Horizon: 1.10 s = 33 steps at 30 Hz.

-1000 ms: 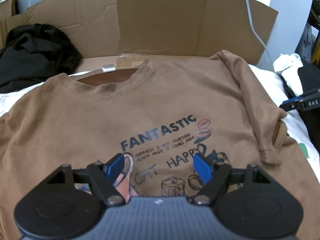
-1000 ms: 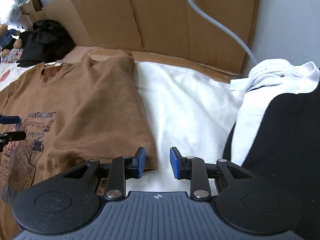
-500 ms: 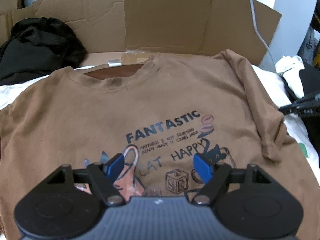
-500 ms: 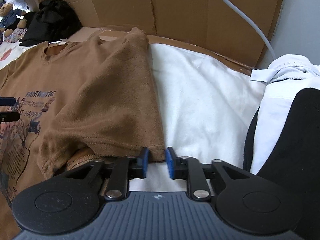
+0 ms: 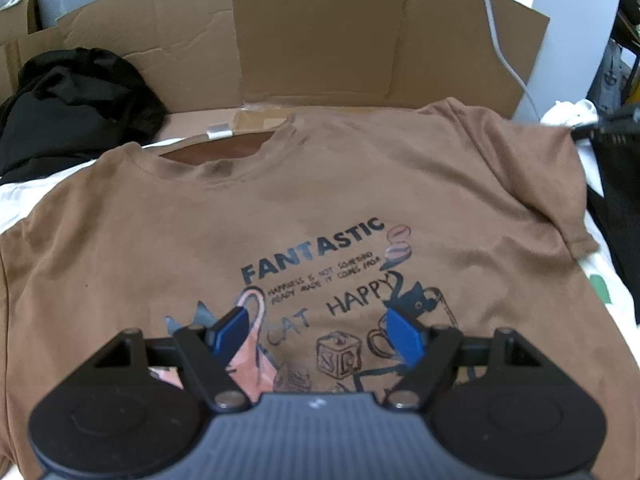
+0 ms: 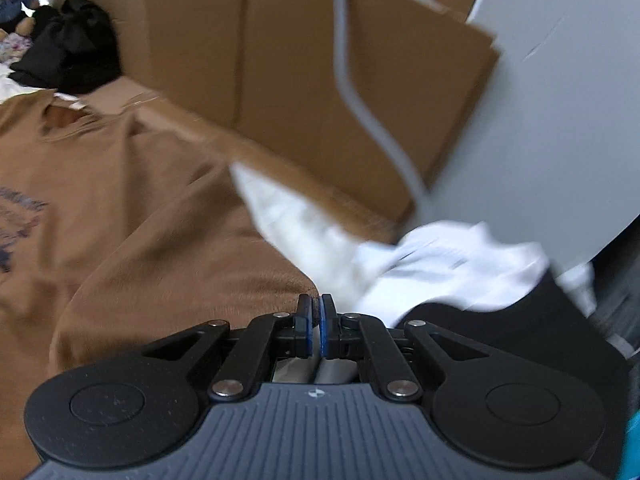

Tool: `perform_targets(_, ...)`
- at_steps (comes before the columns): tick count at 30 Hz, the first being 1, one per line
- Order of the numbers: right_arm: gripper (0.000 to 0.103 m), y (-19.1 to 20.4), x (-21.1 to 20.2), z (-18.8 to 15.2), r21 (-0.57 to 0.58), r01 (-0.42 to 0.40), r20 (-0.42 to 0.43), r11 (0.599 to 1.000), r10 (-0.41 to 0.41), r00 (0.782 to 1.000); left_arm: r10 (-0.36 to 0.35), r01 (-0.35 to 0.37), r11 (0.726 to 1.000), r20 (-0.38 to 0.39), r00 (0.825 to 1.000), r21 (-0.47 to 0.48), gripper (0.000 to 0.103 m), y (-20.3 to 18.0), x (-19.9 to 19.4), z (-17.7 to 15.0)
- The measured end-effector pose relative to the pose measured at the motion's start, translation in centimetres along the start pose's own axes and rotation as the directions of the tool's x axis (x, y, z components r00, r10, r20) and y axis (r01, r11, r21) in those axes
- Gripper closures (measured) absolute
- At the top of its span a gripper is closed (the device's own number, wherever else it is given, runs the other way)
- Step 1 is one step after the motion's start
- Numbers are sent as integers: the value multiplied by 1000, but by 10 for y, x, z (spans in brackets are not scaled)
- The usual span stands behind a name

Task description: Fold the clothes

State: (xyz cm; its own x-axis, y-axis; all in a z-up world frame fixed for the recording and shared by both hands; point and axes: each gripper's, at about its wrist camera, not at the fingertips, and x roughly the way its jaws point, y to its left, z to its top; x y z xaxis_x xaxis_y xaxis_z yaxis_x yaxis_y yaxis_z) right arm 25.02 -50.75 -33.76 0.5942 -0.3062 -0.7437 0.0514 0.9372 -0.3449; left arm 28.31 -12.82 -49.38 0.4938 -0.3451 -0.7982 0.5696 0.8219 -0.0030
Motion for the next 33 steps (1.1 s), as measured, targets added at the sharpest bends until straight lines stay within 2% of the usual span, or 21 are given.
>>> perform_targets(6,99,-23,3,14,3,65,27,998,-65,998,0,0,1000,-2,1000,5,25,-2,2,1)
perform_targets(18,99,-46,8,45,3,126,69,992,-126,990,1,-1,1000,-9,1000,-6,25,0,8,-1)
perform_targets(23,96,-45,19,52,37,117,17,992,-118,993,1,-1,1000,-12,1000,-6,25,0,8,-2)
perform_targets(33,95,-48,4,43,99,69,34,993,-73,997,-4,4,1000,-3,1000,2,25,-4,5,2)
